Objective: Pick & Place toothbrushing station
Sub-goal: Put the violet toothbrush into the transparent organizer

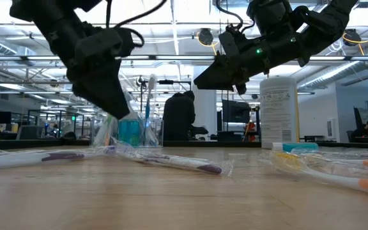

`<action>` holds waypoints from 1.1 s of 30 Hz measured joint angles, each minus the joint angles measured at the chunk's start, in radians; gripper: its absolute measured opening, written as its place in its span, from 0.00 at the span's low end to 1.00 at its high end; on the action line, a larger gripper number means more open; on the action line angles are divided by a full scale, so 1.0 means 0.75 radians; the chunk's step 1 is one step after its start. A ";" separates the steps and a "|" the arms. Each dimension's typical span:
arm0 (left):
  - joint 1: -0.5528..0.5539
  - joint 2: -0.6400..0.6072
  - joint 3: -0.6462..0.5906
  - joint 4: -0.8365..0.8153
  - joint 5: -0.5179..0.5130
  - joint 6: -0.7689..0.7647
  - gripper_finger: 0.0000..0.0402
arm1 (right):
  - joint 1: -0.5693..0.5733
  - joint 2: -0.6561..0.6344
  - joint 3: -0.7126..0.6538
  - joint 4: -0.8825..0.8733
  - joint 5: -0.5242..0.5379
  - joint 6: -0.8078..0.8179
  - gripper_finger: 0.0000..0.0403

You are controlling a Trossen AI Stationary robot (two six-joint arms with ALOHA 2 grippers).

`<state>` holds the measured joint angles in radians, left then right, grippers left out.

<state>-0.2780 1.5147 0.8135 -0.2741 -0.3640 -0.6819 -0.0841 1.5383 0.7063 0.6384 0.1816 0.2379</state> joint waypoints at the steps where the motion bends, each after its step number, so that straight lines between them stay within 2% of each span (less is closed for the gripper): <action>1: 0.000 0.013 0.000 -0.004 0.012 -0.013 0.46 | 0.000 0.000 0.000 0.000 0.000 0.012 0.26; 10: 0.000 0.132 0.000 -0.016 0.177 -0.162 0.46 | 0.001 0.000 0.000 0.000 0.000 0.016 0.26; 20: 0.000 0.237 0.004 -0.022 0.196 -0.180 0.46 | 0.001 0.000 0.000 0.000 0.000 0.016 0.26; 29: 0.001 0.093 -0.003 -0.054 0.211 -0.169 0.46 | 0.001 0.000 0.000 0.000 0.000 0.016 0.26; 33: 0.001 0.033 -0.003 -0.075 0.154 -0.215 0.46 | 0.001 0.000 0.000 0.000 0.000 0.016 0.26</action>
<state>-0.2772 1.5393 0.8116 -0.3302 -0.2486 -0.8430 -0.0837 1.5383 0.7063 0.6384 0.1818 0.2497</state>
